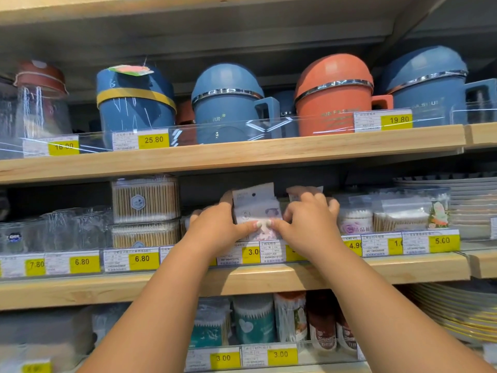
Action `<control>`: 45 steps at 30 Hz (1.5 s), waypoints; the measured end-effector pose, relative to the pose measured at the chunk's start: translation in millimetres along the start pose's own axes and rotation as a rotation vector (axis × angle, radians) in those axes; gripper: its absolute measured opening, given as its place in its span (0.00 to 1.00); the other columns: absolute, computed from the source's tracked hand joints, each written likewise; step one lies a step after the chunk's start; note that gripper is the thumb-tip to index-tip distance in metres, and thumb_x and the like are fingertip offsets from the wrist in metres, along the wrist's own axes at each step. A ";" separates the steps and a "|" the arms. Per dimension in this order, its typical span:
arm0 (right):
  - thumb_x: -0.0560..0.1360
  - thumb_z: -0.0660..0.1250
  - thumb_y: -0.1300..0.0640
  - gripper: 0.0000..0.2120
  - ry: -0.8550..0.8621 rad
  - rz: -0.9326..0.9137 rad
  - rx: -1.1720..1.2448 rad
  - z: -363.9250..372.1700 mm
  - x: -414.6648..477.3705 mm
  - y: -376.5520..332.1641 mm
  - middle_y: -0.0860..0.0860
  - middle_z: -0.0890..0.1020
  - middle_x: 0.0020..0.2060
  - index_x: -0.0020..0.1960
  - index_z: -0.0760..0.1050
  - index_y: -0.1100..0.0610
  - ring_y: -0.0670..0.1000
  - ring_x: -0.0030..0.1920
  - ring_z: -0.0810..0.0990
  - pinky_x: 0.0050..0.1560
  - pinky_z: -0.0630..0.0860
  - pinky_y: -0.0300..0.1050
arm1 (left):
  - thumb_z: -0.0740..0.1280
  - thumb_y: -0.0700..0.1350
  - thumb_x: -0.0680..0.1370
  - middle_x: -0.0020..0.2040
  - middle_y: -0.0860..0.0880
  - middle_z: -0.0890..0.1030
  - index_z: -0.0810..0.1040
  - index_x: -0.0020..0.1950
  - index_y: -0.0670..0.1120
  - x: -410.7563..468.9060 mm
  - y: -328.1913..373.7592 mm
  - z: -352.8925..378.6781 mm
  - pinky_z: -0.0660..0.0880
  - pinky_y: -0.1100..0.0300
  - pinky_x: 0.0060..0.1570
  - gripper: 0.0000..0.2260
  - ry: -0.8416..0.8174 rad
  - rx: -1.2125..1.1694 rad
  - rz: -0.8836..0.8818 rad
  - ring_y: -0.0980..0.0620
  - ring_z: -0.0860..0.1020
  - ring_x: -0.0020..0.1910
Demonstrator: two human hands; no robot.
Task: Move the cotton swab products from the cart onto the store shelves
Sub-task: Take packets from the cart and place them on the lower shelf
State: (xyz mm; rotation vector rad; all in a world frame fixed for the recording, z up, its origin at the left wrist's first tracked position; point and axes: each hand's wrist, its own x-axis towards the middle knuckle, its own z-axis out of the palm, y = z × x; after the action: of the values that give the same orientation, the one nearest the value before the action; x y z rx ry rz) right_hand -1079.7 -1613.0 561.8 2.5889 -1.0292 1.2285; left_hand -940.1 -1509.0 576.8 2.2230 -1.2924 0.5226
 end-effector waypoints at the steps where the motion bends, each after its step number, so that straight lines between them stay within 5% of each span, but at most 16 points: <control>1: 0.73 0.61 0.34 0.21 -0.009 -0.005 -0.019 -0.2 -0.8 0.5 0.49 0.72 0.60 0.46 0.80 0.50 0.53 0.65 0.63 0.68 0.53 0.57 | 0.63 0.68 0.72 0.55 0.51 0.80 0.68 0.61 0.53 0.8 0.9 1.2 0.68 0.48 0.59 0.25 0.008 0.012 0.002 0.47 0.76 0.56; 7: 0.72 0.66 0.38 0.12 0.044 -0.018 0.120 -4.2 -6.6 8.7 0.45 0.69 0.50 0.46 0.78 0.46 0.52 0.62 0.64 0.65 0.56 0.52 | 0.67 0.66 0.71 0.53 0.51 0.79 0.70 0.60 0.51 0.9 7.8 7.5 0.62 0.49 0.60 0.25 0.092 0.050 -0.015 0.46 0.73 0.59; 11: 0.74 0.65 0.51 0.17 0.229 0.083 0.378 -16.1 -4.4 23.3 0.50 0.72 0.59 0.62 0.70 0.50 0.55 0.63 0.68 0.63 0.63 0.52 | 0.71 0.61 0.71 0.51 0.52 0.77 0.69 0.61 0.52 0.3 10.1 5.1 0.61 0.48 0.63 0.24 0.094 -0.012 -0.020 0.46 0.73 0.59; 17: 0.75 0.61 0.45 0.27 -0.172 0.102 0.004 -27.0 -0.8 31.1 0.55 0.69 0.67 0.72 0.62 0.51 0.57 0.66 0.68 0.69 0.57 0.55 | 0.72 0.58 0.72 0.50 0.52 0.76 0.68 0.58 0.52 -1.1 12.2 4.0 0.61 0.48 0.62 0.21 0.088 -0.047 -0.026 0.47 0.72 0.58; 23: 0.78 0.64 0.50 0.29 -0.133 0.018 -0.067 -30.8 -0.2 30.4 0.56 0.64 0.70 0.75 0.56 0.45 0.59 0.65 0.69 0.66 0.62 0.52 | 0.71 0.59 0.72 0.52 0.51 0.78 0.68 0.61 0.53 -4.0 14.1 3.1 0.61 0.48 0.60 0.22 0.101 0.008 -0.013 0.46 0.72 0.59; 32: 0.76 0.66 0.56 0.24 0.056 -0.021 0.201 -31.7 -7.1 28.9 0.50 0.70 0.64 0.69 0.65 0.45 0.57 0.61 0.73 0.62 0.71 0.53 | 0.70 0.57 0.73 0.54 0.50 0.79 0.67 0.62 0.54 -5.1 9.7 5.3 0.61 0.48 0.61 0.22 0.107 -0.017 -0.007 0.45 0.72 0.60; 39: 0.76 0.68 0.54 0.17 -0.004 -0.018 0.021 -27.4 -12.5 40.5 0.49 0.66 0.66 0.64 0.73 0.48 0.59 0.61 0.68 0.64 0.63 0.48 | 0.70 0.56 0.74 0.54 0.50 0.80 0.68 0.62 0.57 -3.8 9.3 9.3 0.60 0.48 0.60 0.19 0.122 -0.014 0.006 0.46 0.72 0.60; 45: 0.73 0.63 0.62 0.12 -0.001 0.065 0.215 -25.3 -2.8 52.7 0.50 0.71 0.55 0.52 0.75 0.47 0.55 0.58 0.67 0.47 0.72 0.45 | 0.70 0.56 0.73 0.54 0.51 0.80 0.69 0.60 0.57 -4.2 8.1 9.9 0.59 0.51 0.54 0.18 0.145 -0.041 0.002 0.46 0.73 0.60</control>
State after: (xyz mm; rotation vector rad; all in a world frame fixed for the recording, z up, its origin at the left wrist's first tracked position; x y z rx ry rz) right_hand -1129.7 -1643.0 566.6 2.7326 -1.0434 1.4264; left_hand -948.5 -1515.5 568.4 2.1094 -1.2198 0.6395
